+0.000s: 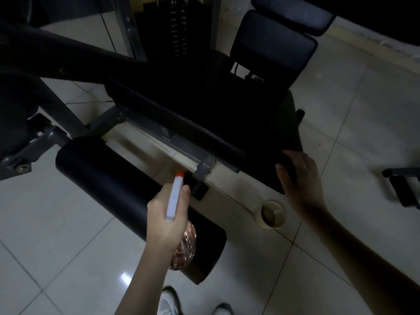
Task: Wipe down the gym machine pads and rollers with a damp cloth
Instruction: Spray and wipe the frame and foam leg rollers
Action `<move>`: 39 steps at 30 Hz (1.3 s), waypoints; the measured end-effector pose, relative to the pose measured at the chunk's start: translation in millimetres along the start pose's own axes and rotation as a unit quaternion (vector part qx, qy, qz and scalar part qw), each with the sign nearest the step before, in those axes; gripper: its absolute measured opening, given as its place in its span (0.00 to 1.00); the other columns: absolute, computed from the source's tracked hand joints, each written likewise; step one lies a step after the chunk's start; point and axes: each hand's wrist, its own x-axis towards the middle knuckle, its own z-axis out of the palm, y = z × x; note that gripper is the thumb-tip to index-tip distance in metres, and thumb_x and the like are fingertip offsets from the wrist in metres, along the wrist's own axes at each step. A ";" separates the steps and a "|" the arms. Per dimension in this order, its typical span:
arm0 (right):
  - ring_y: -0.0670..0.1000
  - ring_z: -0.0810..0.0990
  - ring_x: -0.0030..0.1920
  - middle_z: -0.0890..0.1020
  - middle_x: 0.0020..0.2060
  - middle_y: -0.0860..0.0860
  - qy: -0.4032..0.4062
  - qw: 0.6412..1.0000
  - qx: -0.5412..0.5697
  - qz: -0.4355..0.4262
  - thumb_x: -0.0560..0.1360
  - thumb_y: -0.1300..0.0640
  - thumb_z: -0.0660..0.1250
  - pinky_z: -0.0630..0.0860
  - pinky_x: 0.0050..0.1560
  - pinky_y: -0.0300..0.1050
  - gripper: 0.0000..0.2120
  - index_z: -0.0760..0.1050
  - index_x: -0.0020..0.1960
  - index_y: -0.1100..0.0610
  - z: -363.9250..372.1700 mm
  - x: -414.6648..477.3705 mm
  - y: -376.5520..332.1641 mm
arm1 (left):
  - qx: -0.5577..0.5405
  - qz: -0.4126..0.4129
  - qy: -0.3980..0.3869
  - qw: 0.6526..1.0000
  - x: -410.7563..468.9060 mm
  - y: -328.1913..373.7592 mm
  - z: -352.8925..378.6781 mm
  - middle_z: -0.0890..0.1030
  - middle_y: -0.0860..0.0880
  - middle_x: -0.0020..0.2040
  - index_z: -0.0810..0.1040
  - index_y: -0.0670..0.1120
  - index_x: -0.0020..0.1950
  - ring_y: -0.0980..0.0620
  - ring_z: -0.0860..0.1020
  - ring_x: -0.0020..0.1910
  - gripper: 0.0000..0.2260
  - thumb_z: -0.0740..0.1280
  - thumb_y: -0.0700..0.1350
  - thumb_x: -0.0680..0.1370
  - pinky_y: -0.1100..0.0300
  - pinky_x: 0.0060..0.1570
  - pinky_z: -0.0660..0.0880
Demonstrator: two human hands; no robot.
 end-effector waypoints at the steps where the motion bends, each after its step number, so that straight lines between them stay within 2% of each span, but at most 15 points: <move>1: 0.55 0.70 0.55 0.75 0.55 0.59 0.021 0.999 -0.021 -0.021 0.76 0.48 0.57 0.69 0.50 0.47 0.21 0.70 0.63 0.60 1.2 -8.6 1.8 | 0.005 0.007 -0.002 1.000 0.3 -2.2 -0.2 0.71 0.52 0.28 0.74 0.43 0.38 0.54 0.71 0.25 0.15 0.62 0.51 0.81 0.66 0.25 0.66; 5: 0.63 0.68 0.60 0.68 0.60 0.62 0.053 0.980 -0.113 -0.156 0.74 0.53 0.60 0.75 0.52 0.60 0.21 0.65 0.65 0.58 4.8 -44.9 25.3 | -0.008 0.014 -0.005 1.000 2.5 -5.9 0.1 0.74 0.47 0.29 0.75 0.41 0.39 0.50 0.72 0.26 0.14 0.62 0.50 0.78 0.64 0.26 0.67; 7: 0.66 0.67 0.62 0.66 0.64 0.63 0.053 0.965 -0.148 -0.209 0.74 0.56 0.62 0.74 0.55 0.65 0.22 0.64 0.67 0.57 6.7 -49.5 32.8 | -0.014 0.021 0.000 1.000 2.1 -7.4 -1.2 0.75 0.45 0.30 0.77 0.40 0.41 0.49 0.73 0.27 0.16 0.62 0.52 0.79 0.62 0.26 0.68; 9: 0.66 0.65 0.64 0.65 0.65 0.63 0.055 0.952 -0.175 -0.243 0.68 0.62 0.70 0.69 0.59 0.68 0.29 0.64 0.67 0.57 10.8 -42.9 31.4 | -0.024 0.024 0.007 0.999 1.8 -9.6 -2.6 0.77 0.42 0.32 0.77 0.37 0.42 0.47 0.74 0.29 0.20 0.61 0.54 0.78 0.58 0.27 0.71; 11: 0.64 0.64 0.67 0.64 0.68 0.62 0.027 0.938 -0.199 -0.282 0.63 0.66 0.72 0.62 0.64 0.67 0.35 0.64 0.67 0.57 20.4 -29.7 17.7 | -0.023 0.022 0.018 0.999 2.1 -11.1 -3.2 0.77 0.41 0.33 0.78 0.37 0.43 0.46 0.75 0.30 0.20 0.60 0.54 0.78 0.55 0.29 0.72; 13: 0.61 0.63 0.69 0.63 0.69 0.60 0.029 0.915 -0.218 -0.338 0.69 0.65 0.65 0.59 0.66 0.64 0.27 0.66 0.66 0.56 34.5 -12.2 -6.0 | -0.019 0.026 0.018 0.999 3.2 -12.0 -2.4 0.77 0.41 0.33 0.77 0.37 0.42 0.46 0.75 0.30 0.22 0.59 0.56 0.78 0.55 0.29 0.72; 15: 0.60 0.62 0.70 0.63 0.70 0.59 0.018 0.894 -0.248 -0.373 0.72 0.62 0.58 0.59 0.67 0.61 0.23 0.66 0.67 0.57 48.0 4.4 -26.2 | -0.016 0.031 0.018 0.999 4.0 -11.3 -1.2 0.77 0.41 0.31 0.77 0.36 0.42 0.46 0.75 0.29 0.23 0.59 0.56 0.77 0.56 0.28 0.71; 18: 0.60 0.63 0.71 0.65 0.72 0.60 -0.005 0.871 -0.285 -0.401 0.74 0.61 0.53 0.59 0.69 0.59 0.24 0.64 0.70 0.55 56.6 18.4 -40.0 | -0.019 0.035 0.015 0.999 3.3 -10.9 -1.0 0.77 0.40 0.32 0.77 0.36 0.41 0.45 0.75 0.30 0.23 0.59 0.56 0.77 0.55 0.29 0.71; 22: 0.58 0.66 0.68 0.73 0.66 0.60 -0.006 0.857 -0.244 -0.454 0.75 0.58 0.56 0.63 0.67 0.57 0.21 0.65 0.68 0.55 46.7 19.3 -22.6 | -0.024 0.016 0.015 0.999 3.8 -9.5 -0.8 0.75 0.40 0.31 0.77 0.36 0.41 0.46 0.73 0.28 0.21 0.61 0.54 0.78 0.59 0.26 0.69; 25: 0.59 0.68 0.66 0.72 0.63 0.61 -0.007 0.836 -0.224 -0.501 0.79 0.57 0.55 0.68 0.65 0.58 0.14 0.66 0.64 0.56 33.7 17.7 -1.7 | -0.017 0.002 0.017 1.000 4.7 -9.4 0.2 0.75 0.42 0.30 0.77 0.37 0.41 0.46 0.73 0.27 0.18 0.61 0.51 0.78 0.61 0.25 0.68; 28: 0.60 0.69 0.66 0.70 0.63 0.60 0.004 0.830 -0.209 -0.517 0.83 0.56 0.48 0.70 0.65 0.57 0.13 0.65 0.64 0.57 29.9 20.8 4.3 | -0.025 -0.001 0.016 1.000 4.9 -8.0 -0.4 0.74 0.43 0.29 0.77 0.37 0.40 0.48 0.72 0.26 0.18 0.62 0.51 0.78 0.63 0.25 0.67; 30: 0.60 0.69 0.66 0.70 0.63 0.60 0.028 0.833 -0.197 -0.516 0.82 0.57 0.52 0.70 0.65 0.56 0.12 0.65 0.65 0.56 33.6 27.3 -6.7 | -0.036 -0.013 0.021 0.999 5.3 -5.9 0.4 0.75 0.41 0.29 0.77 0.36 0.40 0.46 0.73 0.27 0.19 0.62 0.51 0.80 0.61 0.25 0.67; 32: 0.61 0.71 0.64 0.73 0.62 0.62 0.036 0.840 -0.188 -0.508 0.79 0.58 0.56 0.69 0.64 0.57 0.15 0.65 0.65 0.56 40.2 38.6 -27.6 | -0.040 -0.029 0.021 0.999 6.7 -3.7 2.3 0.73 0.47 0.27 0.77 0.37 0.40 0.51 0.72 0.24 0.19 0.62 0.52 0.77 0.64 0.24 0.67; 36: 0.64 0.77 0.60 0.78 0.59 0.65 0.055 0.839 -0.191 -0.507 0.75 0.56 0.58 0.69 0.62 0.55 0.18 0.65 0.65 0.56 56.4 63.2 -71.4 | -0.048 -0.075 0.027 0.996 11.7 -2.6 4.9 0.73 0.52 0.26 0.79 0.46 0.42 0.58 0.71 0.24 0.15 0.61 0.56 0.73 0.58 0.29 0.73; 39: 0.63 0.76 0.61 0.77 0.60 0.65 0.051 0.847 -0.191 -0.493 0.76 0.54 0.57 0.70 0.62 0.55 0.22 0.61 0.69 0.55 59.8 65.1 -77.1 | -0.050 -0.079 0.023 0.995 13.6 -2.3 4.1 0.73 0.52 0.26 0.79 0.48 0.43 0.58 0.71 0.24 0.13 0.60 0.56 0.73 0.67 0.26 0.68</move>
